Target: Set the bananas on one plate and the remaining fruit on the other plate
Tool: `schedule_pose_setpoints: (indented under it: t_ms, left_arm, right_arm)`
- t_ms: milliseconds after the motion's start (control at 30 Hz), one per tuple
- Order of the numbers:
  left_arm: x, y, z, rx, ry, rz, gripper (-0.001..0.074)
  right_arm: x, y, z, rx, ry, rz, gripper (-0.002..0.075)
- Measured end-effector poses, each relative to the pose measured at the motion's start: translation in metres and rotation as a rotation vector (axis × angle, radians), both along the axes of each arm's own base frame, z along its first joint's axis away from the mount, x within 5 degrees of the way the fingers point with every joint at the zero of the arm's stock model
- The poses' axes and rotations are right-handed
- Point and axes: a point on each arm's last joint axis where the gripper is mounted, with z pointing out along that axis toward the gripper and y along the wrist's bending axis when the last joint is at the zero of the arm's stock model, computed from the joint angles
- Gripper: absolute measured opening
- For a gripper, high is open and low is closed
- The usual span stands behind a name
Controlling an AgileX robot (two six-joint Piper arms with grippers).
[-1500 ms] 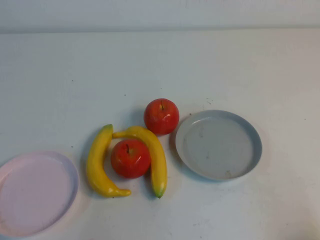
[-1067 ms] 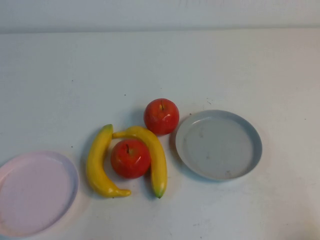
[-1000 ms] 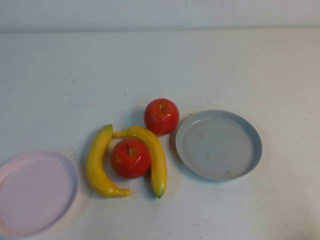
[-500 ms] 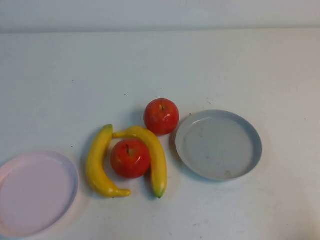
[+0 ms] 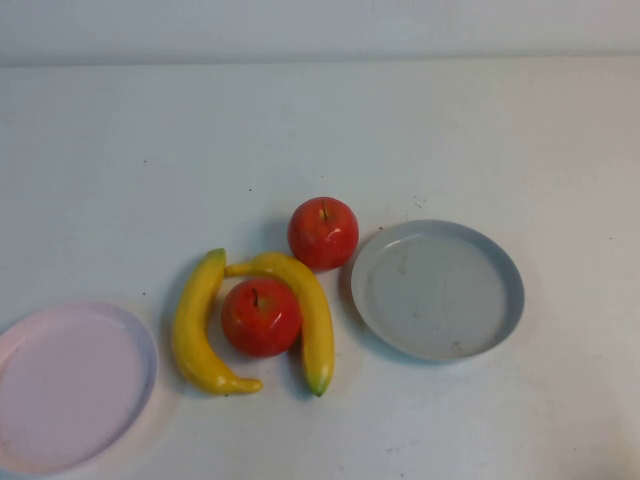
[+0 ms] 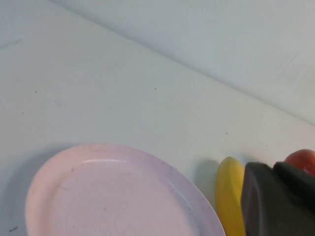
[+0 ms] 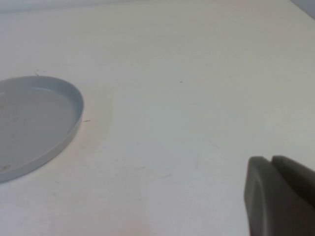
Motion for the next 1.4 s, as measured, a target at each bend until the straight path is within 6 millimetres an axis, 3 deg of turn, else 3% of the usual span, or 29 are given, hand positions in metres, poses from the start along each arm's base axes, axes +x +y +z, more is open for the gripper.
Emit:
schedule_pose_setpoints:
  t_ms: [300, 433, 633, 867, 1100, 1200, 1400]
  left_arm:
    - [-0.001, -0.001, 0.007, -0.038, -0.005, -0.005, 0.0]
    - [-0.005, -0.004, 0.046, -0.044, 0.057, -0.04, -0.0001]
    - [0.008, -0.01, 0.093, 0.133, 0.375, -0.15, -0.0001]
    - [0.048, -0.017, 0.122, 0.375, 0.653, -0.348, -0.0001]
    - [0.111, -0.03, 0.122, 0.43, 0.775, -0.512, -0.0001]
    - [0.139, -0.045, 0.113, 0.464, 0.824, -0.601, -0.0002]
    - [0.178, -0.1, 0.106, 0.586, 0.843, -0.794, -0.0001]
  right_arm:
    - [0.0, 0.0, 0.0, 0.0, 0.0, 0.0, -0.0015]
    - [0.0, 0.0, 0.0, 0.0, 0.0, 0.0, -0.0015]
    - [0.0, 0.0, 0.0, 0.0, 0.0, 0.0, -0.0015]
    - [0.0, 0.0, 0.0, 0.0, 0.0, 0.0, -0.0015]
    - [0.0, 0.0, 0.0, 0.0, 0.0, 0.0, -0.0015]
    - [0.0, 0.0, 0.0, 0.0, 0.0, 0.0, -0.0015]
    - [0.0, 0.0, 0.0, 0.0, 0.0, 0.0, -0.0015]
